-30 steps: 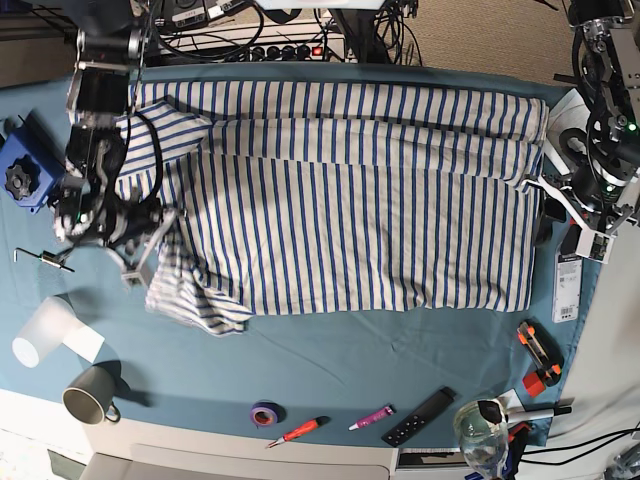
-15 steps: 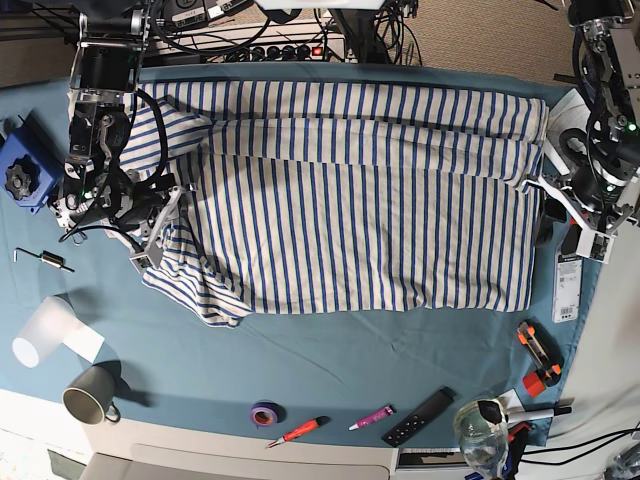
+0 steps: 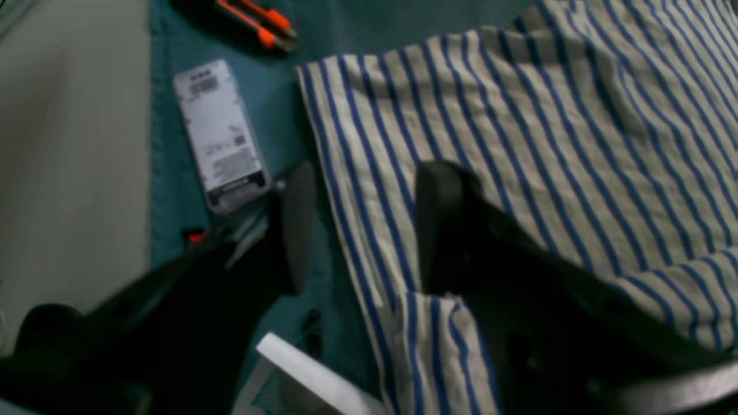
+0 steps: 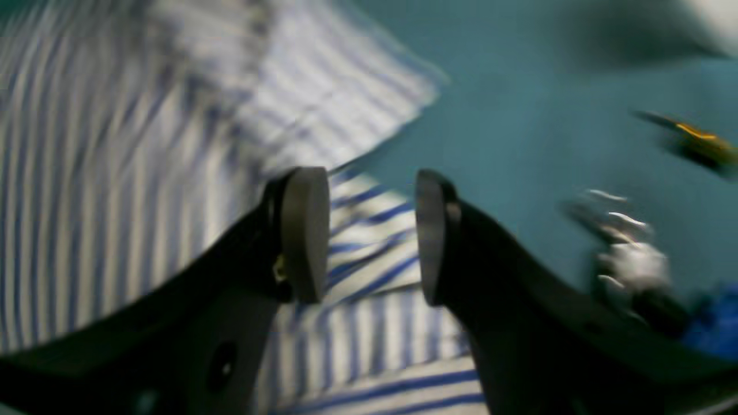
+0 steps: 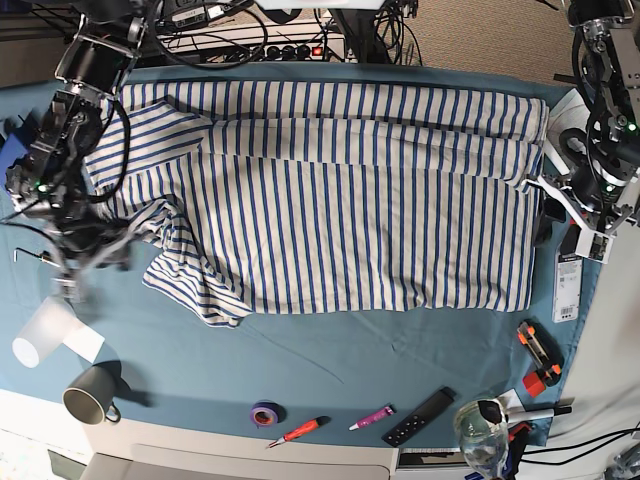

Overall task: Fold the T-shirt properly
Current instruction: 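Grasp the sleeve with the right gripper and fold it over the body, then grasp the shirt's hem corners with both grippers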

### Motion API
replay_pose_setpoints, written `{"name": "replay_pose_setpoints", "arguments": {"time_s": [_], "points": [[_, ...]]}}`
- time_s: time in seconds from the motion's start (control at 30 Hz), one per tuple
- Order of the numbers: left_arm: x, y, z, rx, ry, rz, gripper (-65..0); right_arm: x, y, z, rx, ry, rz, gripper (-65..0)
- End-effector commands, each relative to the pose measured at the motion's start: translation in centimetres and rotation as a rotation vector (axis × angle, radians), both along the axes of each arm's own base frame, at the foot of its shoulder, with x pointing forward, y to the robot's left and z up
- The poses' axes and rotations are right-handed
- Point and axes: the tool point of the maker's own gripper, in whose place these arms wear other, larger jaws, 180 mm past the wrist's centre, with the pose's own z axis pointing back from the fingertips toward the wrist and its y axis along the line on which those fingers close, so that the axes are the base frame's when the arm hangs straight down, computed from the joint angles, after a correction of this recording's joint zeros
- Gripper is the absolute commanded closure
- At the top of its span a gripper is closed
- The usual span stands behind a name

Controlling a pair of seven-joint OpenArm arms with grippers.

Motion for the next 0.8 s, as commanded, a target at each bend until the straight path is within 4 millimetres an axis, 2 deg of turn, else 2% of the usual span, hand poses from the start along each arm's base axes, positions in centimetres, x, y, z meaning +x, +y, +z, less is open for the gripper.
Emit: {"name": "replay_pose_setpoints", "arguments": {"time_s": [0.0,0.1,0.17,0.3,0.43,0.77], "points": [[0.5,-0.1,1.4,-0.008,-0.052,-0.002,-29.2,0.5,-1.1,1.0,0.008,-0.042,-0.03,-24.8],[0.4,-0.8,1.0,-0.044,-0.052,0.004,-29.2,0.7,-2.8,-0.8,0.087,-0.023,-0.099,-24.8],[0.4,-1.3,0.9,-0.069,-0.054,0.005,-29.2,1.5,-3.1,-2.2,0.158,-0.001,-0.122,-24.8],[0.4,-1.6,0.8,-0.084,-0.052,0.009,-29.2,3.8,-1.8,-4.0,0.332,0.026,-0.114,-24.8],[0.4,-1.6,0.7,-0.082,-0.051,0.009,-29.2,5.8,-0.2,-4.4,0.455,0.031,-0.072,-24.8],[0.4,-1.6,0.8,-0.084,-0.052,0.009,-29.2,5.7,0.5,-8.3,0.562,0.086,-0.13,-24.8]]}}
